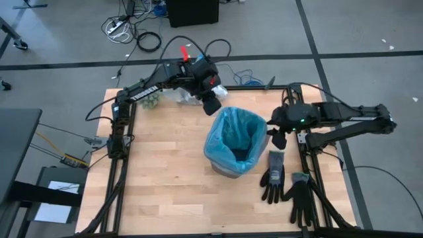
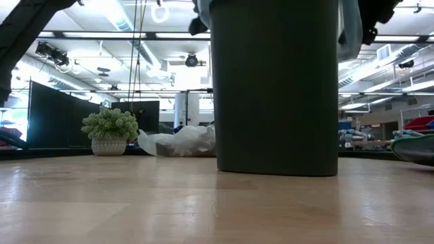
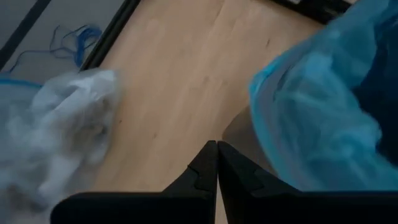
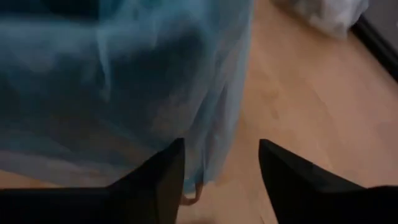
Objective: Place trash/remove bag and relplace
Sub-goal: Insert the new blue trash bag into the trash bin
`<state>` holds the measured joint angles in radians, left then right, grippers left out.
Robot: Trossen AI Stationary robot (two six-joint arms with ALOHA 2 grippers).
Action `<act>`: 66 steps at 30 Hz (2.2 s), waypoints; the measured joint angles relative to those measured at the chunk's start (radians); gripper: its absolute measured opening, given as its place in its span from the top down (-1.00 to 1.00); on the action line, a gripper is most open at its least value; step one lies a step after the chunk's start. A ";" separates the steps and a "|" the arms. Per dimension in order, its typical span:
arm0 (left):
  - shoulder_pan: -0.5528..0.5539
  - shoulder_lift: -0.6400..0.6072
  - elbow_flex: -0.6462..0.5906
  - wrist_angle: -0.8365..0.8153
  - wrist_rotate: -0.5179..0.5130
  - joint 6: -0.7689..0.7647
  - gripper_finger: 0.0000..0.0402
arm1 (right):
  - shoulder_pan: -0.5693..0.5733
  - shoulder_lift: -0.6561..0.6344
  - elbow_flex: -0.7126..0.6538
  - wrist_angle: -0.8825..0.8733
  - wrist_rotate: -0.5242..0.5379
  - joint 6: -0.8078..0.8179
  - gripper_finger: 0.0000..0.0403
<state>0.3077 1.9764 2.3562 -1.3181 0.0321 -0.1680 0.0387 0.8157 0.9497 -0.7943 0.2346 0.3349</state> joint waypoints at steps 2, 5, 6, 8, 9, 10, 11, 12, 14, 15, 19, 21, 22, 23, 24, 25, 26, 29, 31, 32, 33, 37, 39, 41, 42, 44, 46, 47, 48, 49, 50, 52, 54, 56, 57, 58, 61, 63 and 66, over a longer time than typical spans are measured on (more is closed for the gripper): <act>0.000 -0.018 0.000 -0.050 -0.007 -0.008 0.91 | 0.000 -0.035 0.000 0.019 0.007 0.006 -0.05; -0.004 -0.045 0.000 -0.129 0.014 -0.041 0.91 | 0.000 -0.091 0.000 0.031 0.016 0.040 -0.12; -0.010 -0.049 0.000 -0.145 0.041 -0.045 0.91 | 0.000 -0.111 0.000 0.037 0.016 0.055 -0.13; -0.022 -0.057 0.000 -0.173 0.100 -0.046 0.91 | 0.000 -0.147 0.001 0.046 0.016 0.112 -0.13; -0.029 -0.058 0.000 -0.186 0.116 -0.046 0.91 | 0.000 -0.166 0.001 0.054 0.013 0.141 -0.13; -0.035 -0.061 0.000 -0.202 0.121 -0.042 0.91 | -0.001 -0.184 0.001 0.065 0.003 0.161 -0.12; -0.040 -0.064 0.000 -0.227 0.120 -0.031 0.91 | 0.000 -0.202 0.001 0.077 -0.006 0.178 -0.11; -0.044 -0.066 0.000 -0.250 0.111 -0.017 0.91 | 0.000 -0.218 0.001 0.085 -0.016 0.191 -0.10; -0.055 -0.068 0.000 -0.256 0.081 0.003 0.91 | 0.000 -0.249 0.002 0.099 -0.026 0.209 -0.08; -0.063 -0.068 -0.005 -0.247 0.077 0.005 0.91 | 0.000 -0.263 0.002 0.104 -0.031 0.213 -0.07; -0.107 -0.067 -0.039 -0.219 0.078 0.022 0.91 | 0.000 -0.301 0.002 0.121 -0.064 0.267 -0.05; -0.123 -0.068 -0.066 -0.185 0.082 -0.014 0.91 | 0.000 -0.314 0.003 0.099 -0.083 0.381 -0.03; -0.128 -0.067 -0.078 -0.164 0.084 -0.048 0.91 | 0.000 -0.318 0.003 0.066 -0.092 0.457 -0.02; -0.135 -0.067 -0.097 -0.139 0.092 -0.080 0.91 | 0.000 -0.321 0.003 0.028 -0.100 0.525 -0.01; -0.141 -0.067 -0.119 -0.111 0.100 -0.101 0.91 | 0.001 -0.321 0.003 -0.003 -0.105 0.572 0.01; -0.150 -0.067 -0.139 -0.088 0.104 -0.110 0.91 | 0.003 -0.320 0.003 -0.023 -0.106 0.604 0.03; -0.159 -0.066 -0.157 -0.078 0.108 -0.118 0.91 | 0.009 -0.318 0.003 -0.034 -0.108 0.625 0.05; -0.179 -0.066 -0.220 -0.083 0.111 -0.124 0.91 | 0.026 -0.309 0.003 -0.030 -0.105 0.657 0.11; -0.188 -0.067 -0.279 -0.072 0.099 -0.130 0.91 | 0.032 -0.300 0.003 -0.021 -0.091 0.672 0.16; -0.193 -0.066 -0.306 -0.060 0.096 -0.134 0.91 | 0.033 -0.293 0.003 -0.024 -0.085 0.682 0.19; -0.200 -0.064 -0.335 -0.037 0.095 -0.145 0.91 | 0.035 -0.287 0.003 -0.028 -0.082 0.695 0.22; -0.225 -0.075 -0.430 0.084 0.155 -0.160 0.91 | 0.048 -0.252 0.002 -0.009 -0.082 0.750 0.35; -0.232 -0.075 -0.452 0.119 0.157 -0.167 0.91 | 0.059 -0.234 0.002 0.027 -0.084 0.774 0.43; -0.235 -0.075 -0.469 0.149 0.153 -0.189 0.91 | 0.071 -0.215 0.002 0.063 -0.085 0.790 0.52; -0.237 -0.074 -0.475 0.177 0.144 -0.202 0.91 | 0.078 -0.204 0.002 0.081 -0.085 0.790 0.57; -0.239 -0.071 -0.475 0.222 0.144 -0.208 0.91 | 0.095 -0.175 0.002 0.102 -0.093 0.790 0.70; -0.238 -0.071 -0.476 0.228 0.142 -0.207 0.91 | 0.115 -0.141 0.002 0.102 -0.107 0.791 0.83; -0.237 -0.071 -0.476 0.226 0.141 -0.208 0.91 | 0.127 -0.123 0.002 0.102 -0.114 0.792 0.89; -0.237 -0.070 -0.476 0.227 0.141 -0.209 0.91 | 0.140 -0.103 0.002 0.102 -0.119 0.791 0.94; -0.237 -0.070 -0.476 0.227 0.140 -0.211 0.91 | 0.153 -0.085 0.002 0.102 -0.121 0.789 0.97; -0.236 -0.070 -0.476 0.227 0.137 -0.214 0.91 | 0.165 -0.068 0.002 0.099 -0.125 0.786 0.98; -0.236 -0.069 -0.468 0.220 0.132 -0.212 0.91 | 0.178 -0.038 0.002 0.088 -0.127 0.776 0.96; -0.236 -0.068 -0.462 0.217 0.127 -0.209 0.91 | 0.184 -0.005 0.002 0.076 -0.121 0.744 0.97; -0.236 -0.067 -0.451 0.204 0.120 -0.209 0.91 | 0.183 0.021 -0.013 0.081 -0.117 0.710 0.99; -0.236 -0.066 -0.446 0.197 0.118 -0.209 0.91 | 0.182 0.031 -0.023 0.093 -0.116 0.690 0.99; -0.236 -0.065 -0.438 0.187 0.116 -0.209 0.91 | 0.180 0.042 -0.035 0.114 -0.117 0.673 0.99; -0.236 -0.063 -0.417 0.161 0.092 -0.206 0.91 | 0.166 0.073 -0.085 0.178 -0.126 0.626 0.99; -0.235 -0.063 -0.414 0.136 0.084 -0.202 0.91 | 0.153 0.089 -0.118 0.245 -0.129 0.590 1.00; -0.235 -0.067 -0.411 0.072 0.063 -0.200 0.91 | 0.129 0.108 -0.159 0.324 -0.144 0.552 1.00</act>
<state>0.0723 1.9095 1.9455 -1.2463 0.0954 -0.3679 0.1675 0.9234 0.7904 -0.4707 0.0907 0.8866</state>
